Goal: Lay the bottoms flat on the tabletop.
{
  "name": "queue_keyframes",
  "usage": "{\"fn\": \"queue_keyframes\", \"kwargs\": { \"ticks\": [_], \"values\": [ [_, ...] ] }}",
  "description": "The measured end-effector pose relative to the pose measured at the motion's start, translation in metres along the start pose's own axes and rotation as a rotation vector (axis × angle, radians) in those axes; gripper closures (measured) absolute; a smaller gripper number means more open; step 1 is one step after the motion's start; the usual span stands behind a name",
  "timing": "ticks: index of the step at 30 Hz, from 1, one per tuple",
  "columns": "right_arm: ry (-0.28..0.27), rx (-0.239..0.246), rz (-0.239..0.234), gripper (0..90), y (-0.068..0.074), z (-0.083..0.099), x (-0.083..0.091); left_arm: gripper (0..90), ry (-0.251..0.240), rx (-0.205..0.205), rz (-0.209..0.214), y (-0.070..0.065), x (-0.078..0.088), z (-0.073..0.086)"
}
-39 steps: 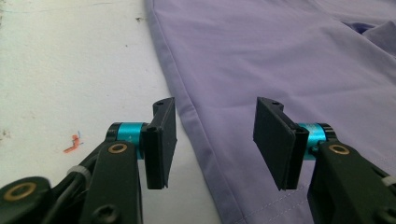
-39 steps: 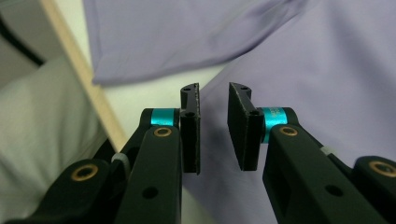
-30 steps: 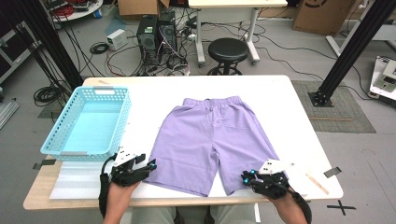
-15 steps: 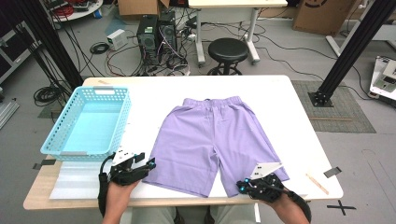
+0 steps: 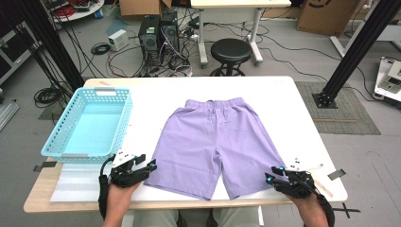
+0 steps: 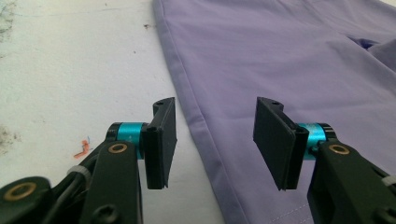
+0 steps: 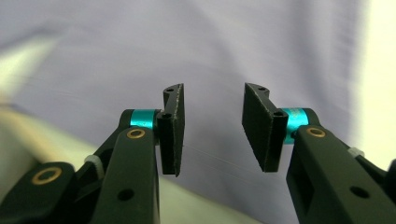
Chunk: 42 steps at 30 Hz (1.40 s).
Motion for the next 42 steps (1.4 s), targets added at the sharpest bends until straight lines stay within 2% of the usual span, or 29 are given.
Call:
{"fn": "queue_keyframes", "kwargs": {
  "ticks": [1, 2, 4, 5, 6, 7, 8, 9, 11, 14, 15, 17, 20, 24, 27, 28, 29, 30, 31, 32, 34, 36, 39, 42],
  "values": [
    [0.000, 0.000, 0.000, 60.4, 0.000, 0.000, 0.000, 49.2, 0.000, 0.000, 0.000, 0.000, 0.000, 0.000],
    [-0.009, 0.028, -0.040, 64.3, 0.009, -0.001, -0.002, 49.1, 0.000, 0.000, -0.001, 0.000, 0.000, 0.000],
    [0.026, 0.047, -0.030, 66.6, 0.014, 0.001, -0.009, 49.2, 0.001, -0.002, 0.001, 0.000, 0.000, 0.000],
    [0.026, 0.047, -0.030, 66.6, 0.014, 0.001, -0.009, 49.2, 0.001, -0.002, 0.001, 0.000, 0.000, 0.000],
    [0.058, 0.076, 0.002, 74.6, 0.014, 0.003, -0.017, 49.1, -0.002, -0.003, 0.002, 0.000, 0.000, 0.000],
    [0.056, 0.075, 0.006, 79.1, 0.015, 0.004, -0.019, 49.2, -0.002, -0.003, 0.002, 0.000, 0.000, 0.000],
    [0.056, 0.075, 0.006, 79.1, 0.015, 0.004, -0.019, 49.2, -0.002, -0.003, 0.002, 0.000, 0.000, 0.000],
    [0.047, 0.081, 0.001, 90.0, 0.017, 0.005, -0.020, 49.1, -0.004, -0.001, 0.003, 0.000, 0.000, 0.000],
    [0.052, 0.114, 0.018, 90.0, 0.019, 0.004, -0.020, 49.1, -0.004, -0.002, 0.004, 0.000, 0.000, 0.000],
    [0.055, 0.135, 0.031, 90.0, 0.021, 0.002, -0.018, 49.2, -0.005, -0.005, 0.005, -0.001, 0.001, 0.000],
    [0.029, 0.123, 0.014, 90.0, 0.023, -0.003, -0.014, 49.1, -0.010, -0.005, 0.004, -0.001, 0.001, 0.000],
    [0.001, 0.110, 0.011, 90.0, 0.024, -0.008, -0.009, 49.2, -0.010, -0.007, 0.009, -0.001, 0.001, 0.000],
    [-0.008, 0.103, 0.020, 90.0, 0.023, -0.013, -0.008, 49.1, -0.011, -0.011, 0.011, -0.001, 0.002, 0.000],
    [-0.023, 0.083, 0.035, 90.0, 0.022, -0.027, -0.016, 49.2, -0.017, -0.010, 0.013, -0.001, 0.002, 0.000],
    [-0.011, 0.085, 0.063, 90.0, 0.022, -0.039, -0.031, 49.2, -0.019, -0.009, 0.015, -0.001, 0.002, 0.000],
    [-0.011, 0.085, 0.063, 90.0, 0.022, -0.039, -0.031, 49.2, -0.019, -0.009, 0.015, -0.001, 0.002, 0.000],
    [0.017, 0.103, 0.100, 90.0, 0.020, -0.041, -0.042, 49.2, -0.021, -0.008, 0.017, -0.001, 0.002, -0.001],
    [0.017, 0.103, 0.100, 90.0, 0.020, -0.041, -0.042, 49.2, -0.021, -0.008, 0.017, -0.001, 0.002, -0.001],
    [0.065, 0.082, 0.086, 82.0, 0.016, -0.038, -0.051, 49.2, -0.026, -0.008, 0.019, -0.002, 0.002, -0.001],
    [0.055, 0.068, 0.084, 79.0, 0.016, -0.036, -0.051, 49.2, -0.026, -0.010, 0.019, -0.002, 0.003, -0.001],
    [0.003, 0.032, 0.057, 75.5, 0.013, -0.034, -0.043, 49.2, -0.023, -0.011, 0.017, -0.001, 0.003, 0.000],
    [-0.041, 0.008, 0.061, 73.3, 0.008, -0.032, -0.030, 49.2, -0.024, -0.006, 0.011, 0.000, 0.003, 0.000],
    [-0.088, -0.013, 0.127, 71.5, -0.006, -0.024, -0.009, 49.2, -0.029, -0.003, 0.007, 0.001, 0.005, 0.000],
    [-0.093, -0.067, 0.178, 68.8, -0.025, -0.014, 0.006, 49.1, -0.032, -0.002, 0.009, -0.001, 0.005, 0.000]
  ]
}}
Point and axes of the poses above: each handheld gripper's, and its own axes: x roughly backward along the jaws, z roughly out of its underside, y roughly to its left, the point moved 5 cm from there along -x, roughly forward along the jaws, and after that the axes turned 14 degrees about -x, right-handed, at the moved point
